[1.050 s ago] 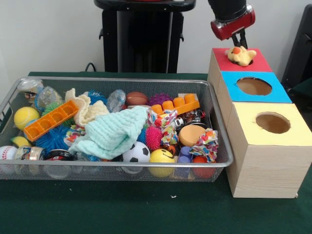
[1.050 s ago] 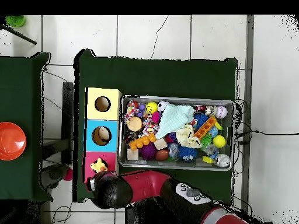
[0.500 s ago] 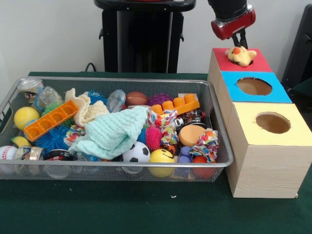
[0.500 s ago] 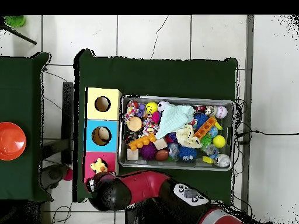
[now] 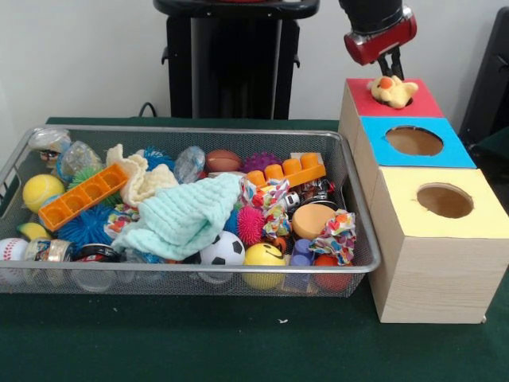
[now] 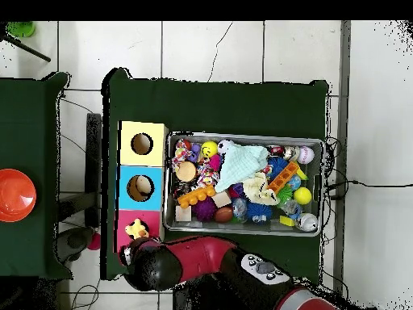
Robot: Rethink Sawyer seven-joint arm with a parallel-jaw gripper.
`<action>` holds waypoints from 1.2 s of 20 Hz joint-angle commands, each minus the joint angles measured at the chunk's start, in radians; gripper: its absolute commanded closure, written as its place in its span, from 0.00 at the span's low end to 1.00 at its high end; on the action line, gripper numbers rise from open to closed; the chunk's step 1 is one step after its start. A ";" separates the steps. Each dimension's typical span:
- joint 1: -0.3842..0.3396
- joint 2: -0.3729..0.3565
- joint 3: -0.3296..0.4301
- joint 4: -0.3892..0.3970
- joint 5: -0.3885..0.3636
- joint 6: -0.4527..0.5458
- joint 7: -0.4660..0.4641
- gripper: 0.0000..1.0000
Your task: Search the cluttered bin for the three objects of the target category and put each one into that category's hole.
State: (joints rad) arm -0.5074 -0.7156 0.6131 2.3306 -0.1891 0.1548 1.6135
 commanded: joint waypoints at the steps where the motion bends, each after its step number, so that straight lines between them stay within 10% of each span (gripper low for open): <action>1: -0.062 0.012 0.010 -0.108 0.126 0.162 0.153 1.00; 24: -0.079 -0.007 0.045 -0.077 0.219 0.306 0.104 1.00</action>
State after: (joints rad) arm -0.5735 -0.7173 0.6188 2.3305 -0.0219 0.3634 1.6135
